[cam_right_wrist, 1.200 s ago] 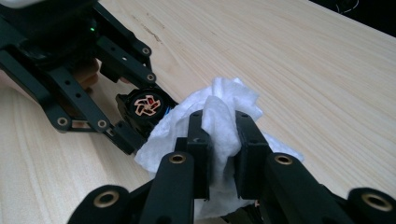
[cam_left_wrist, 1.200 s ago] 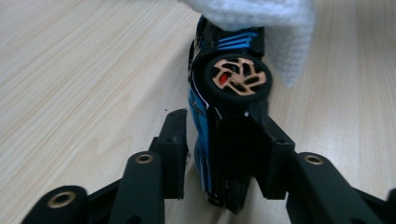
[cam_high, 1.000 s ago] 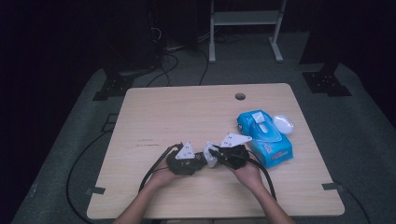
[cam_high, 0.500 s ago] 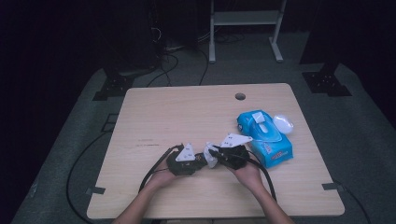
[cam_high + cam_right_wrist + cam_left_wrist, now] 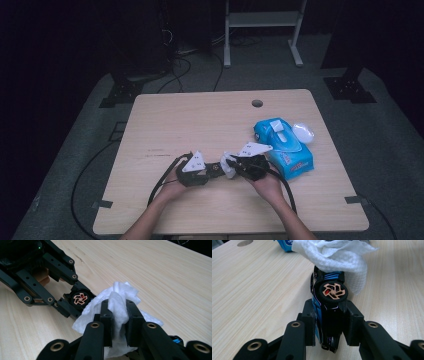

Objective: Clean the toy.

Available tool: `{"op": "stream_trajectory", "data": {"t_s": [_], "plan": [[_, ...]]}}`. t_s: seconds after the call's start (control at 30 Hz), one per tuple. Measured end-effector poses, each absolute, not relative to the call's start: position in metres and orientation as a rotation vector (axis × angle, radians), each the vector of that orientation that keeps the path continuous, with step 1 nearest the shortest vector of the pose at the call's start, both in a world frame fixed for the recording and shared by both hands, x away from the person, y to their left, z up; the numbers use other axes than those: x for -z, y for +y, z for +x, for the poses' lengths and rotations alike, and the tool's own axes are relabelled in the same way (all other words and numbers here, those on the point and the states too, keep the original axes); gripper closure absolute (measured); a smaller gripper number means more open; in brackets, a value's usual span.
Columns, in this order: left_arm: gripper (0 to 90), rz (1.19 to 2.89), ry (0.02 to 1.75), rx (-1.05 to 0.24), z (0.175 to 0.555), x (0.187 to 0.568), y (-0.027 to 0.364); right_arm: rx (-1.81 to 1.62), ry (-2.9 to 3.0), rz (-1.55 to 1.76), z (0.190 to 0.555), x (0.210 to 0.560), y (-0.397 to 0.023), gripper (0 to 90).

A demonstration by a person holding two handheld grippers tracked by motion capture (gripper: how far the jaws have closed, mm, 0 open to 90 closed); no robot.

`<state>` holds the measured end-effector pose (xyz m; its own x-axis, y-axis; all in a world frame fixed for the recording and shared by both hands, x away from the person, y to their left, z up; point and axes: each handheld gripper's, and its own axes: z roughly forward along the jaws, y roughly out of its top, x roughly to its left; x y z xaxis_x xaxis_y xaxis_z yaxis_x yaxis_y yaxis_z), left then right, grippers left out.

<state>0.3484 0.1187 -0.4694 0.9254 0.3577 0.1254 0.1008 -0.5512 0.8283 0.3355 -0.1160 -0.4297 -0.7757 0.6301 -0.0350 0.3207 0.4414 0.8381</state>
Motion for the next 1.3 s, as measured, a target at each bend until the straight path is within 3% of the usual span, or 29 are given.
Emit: {"op": "stream_trajectory", "data": {"t_s": [0.13,0.23,0.63,0.73,0.9,1.1,1.3], "plan": [[51.6,2.192,0.361,-0.303,0.351,0.473,0.115,-1.257,2.357,0.817,0.336,0.43,-0.116,78.3],[45.5,2.219,0.381,-0.273,0.353,0.476,0.113,-1.26,2.353,0.814,0.337,0.43,-0.116,78.3],[49.7,2.236,0.335,-0.215,0.358,0.481,0.112,-1.268,2.351,0.811,0.338,0.431,-0.117,78.3],[43.9,2.224,0.383,-0.167,0.362,0.48,0.111,-1.27,2.349,0.808,0.338,0.431,-0.117,78.3],[34.4,2.261,0.425,-0.214,0.361,0.482,0.11,-1.276,2.349,0.802,0.339,0.432,-0.117,78.3],[9.4,2.283,0.457,-0.292,0.358,0.482,0.105,-1.277,2.349,0.802,0.338,0.432,-0.118,78.3],[6.0,2.289,0.456,-0.246,0.36,0.482,0.104,-1.277,2.347,0.802,0.338,0.432,-0.118,78.3]]}}
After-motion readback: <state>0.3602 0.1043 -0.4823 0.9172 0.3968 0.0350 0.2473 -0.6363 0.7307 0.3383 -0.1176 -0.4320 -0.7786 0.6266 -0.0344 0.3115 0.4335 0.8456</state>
